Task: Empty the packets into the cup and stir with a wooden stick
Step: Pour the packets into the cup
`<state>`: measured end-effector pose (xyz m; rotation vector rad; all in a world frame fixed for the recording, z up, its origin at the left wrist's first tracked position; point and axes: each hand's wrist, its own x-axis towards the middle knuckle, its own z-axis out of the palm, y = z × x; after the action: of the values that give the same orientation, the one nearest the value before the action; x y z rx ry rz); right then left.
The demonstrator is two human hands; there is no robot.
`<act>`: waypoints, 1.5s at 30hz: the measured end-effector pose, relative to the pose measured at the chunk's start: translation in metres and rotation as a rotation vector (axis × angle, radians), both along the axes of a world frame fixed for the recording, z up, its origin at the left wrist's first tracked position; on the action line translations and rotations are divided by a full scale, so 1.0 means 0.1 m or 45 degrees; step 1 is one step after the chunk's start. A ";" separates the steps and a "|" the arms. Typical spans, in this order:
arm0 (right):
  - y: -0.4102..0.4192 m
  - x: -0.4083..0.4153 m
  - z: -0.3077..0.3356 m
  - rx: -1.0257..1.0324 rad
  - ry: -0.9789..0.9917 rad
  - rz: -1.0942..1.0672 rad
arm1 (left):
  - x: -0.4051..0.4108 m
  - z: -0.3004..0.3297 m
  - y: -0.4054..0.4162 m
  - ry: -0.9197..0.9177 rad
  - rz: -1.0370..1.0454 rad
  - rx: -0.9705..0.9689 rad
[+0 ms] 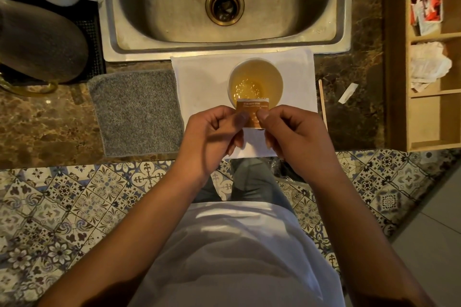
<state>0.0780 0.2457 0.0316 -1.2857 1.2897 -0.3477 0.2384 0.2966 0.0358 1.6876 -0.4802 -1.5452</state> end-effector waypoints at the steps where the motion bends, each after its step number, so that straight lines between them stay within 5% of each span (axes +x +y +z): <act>1: 0.00 0.00 0.00 0.003 -0.006 -0.003 | 0.00 0.00 0.00 0.002 -0.002 0.001; 45: -0.11 0.07 0.26 0.432 -0.180 -0.114 | 0.02 0.13 -0.06 0.167 -0.018 0.006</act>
<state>0.0849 0.2342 0.0577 -0.9039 1.2271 -0.2635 0.2403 0.2911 0.0489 1.5770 -0.4212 -1.6561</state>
